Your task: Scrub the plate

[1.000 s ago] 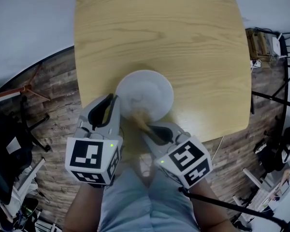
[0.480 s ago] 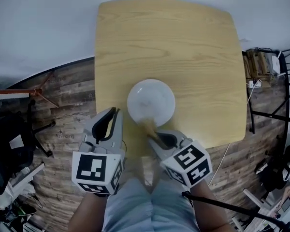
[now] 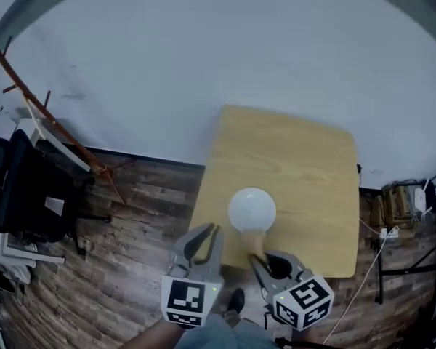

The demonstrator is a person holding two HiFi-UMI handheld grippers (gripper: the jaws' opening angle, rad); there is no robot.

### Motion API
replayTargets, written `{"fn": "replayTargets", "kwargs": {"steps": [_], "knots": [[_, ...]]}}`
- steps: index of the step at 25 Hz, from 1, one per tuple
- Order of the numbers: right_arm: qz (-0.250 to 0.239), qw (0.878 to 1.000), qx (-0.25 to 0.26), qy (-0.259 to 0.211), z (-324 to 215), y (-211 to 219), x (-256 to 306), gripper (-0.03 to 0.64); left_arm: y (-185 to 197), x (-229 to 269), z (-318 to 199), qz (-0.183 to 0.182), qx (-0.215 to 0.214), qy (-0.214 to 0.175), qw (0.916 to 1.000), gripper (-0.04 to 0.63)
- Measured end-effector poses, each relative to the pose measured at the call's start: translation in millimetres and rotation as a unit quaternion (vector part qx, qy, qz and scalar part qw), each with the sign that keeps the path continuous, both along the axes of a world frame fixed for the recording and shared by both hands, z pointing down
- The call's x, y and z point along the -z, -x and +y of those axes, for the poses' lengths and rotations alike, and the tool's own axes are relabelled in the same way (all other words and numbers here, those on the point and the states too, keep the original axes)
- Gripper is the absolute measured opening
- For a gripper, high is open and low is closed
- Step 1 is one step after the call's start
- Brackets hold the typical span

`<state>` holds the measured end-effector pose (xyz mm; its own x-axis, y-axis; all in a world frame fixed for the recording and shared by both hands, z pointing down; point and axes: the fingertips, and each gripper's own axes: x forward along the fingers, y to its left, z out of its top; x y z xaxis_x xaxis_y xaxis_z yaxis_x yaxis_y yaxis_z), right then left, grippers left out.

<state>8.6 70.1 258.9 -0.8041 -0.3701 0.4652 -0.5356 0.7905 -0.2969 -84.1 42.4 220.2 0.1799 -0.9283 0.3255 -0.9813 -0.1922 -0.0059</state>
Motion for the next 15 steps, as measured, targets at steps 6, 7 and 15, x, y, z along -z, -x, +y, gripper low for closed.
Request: {"fn": "replayTargets", "kwargs": {"steps": [6,7,15], "knots": [[-0.061,0.986,-0.013,-0.155,18.5,-4.6,115.4,0.041,-8.0,99.4,57.1,-0.007,0.062,-0.137,0.9886,0.052],[-0.066,0.981,-0.019,-0.18,21.0,-4.8,129.5,0.041,-8.8,114.6,63.1,-0.006,0.069,-0.156,0.9853,0.052],[-0.082,0.955,-0.053,-0.28,55.4,28.4,164.6,0.041,9.9,153.5,113.1,0.002,0.08,-0.212,0.974,0.052]]}}
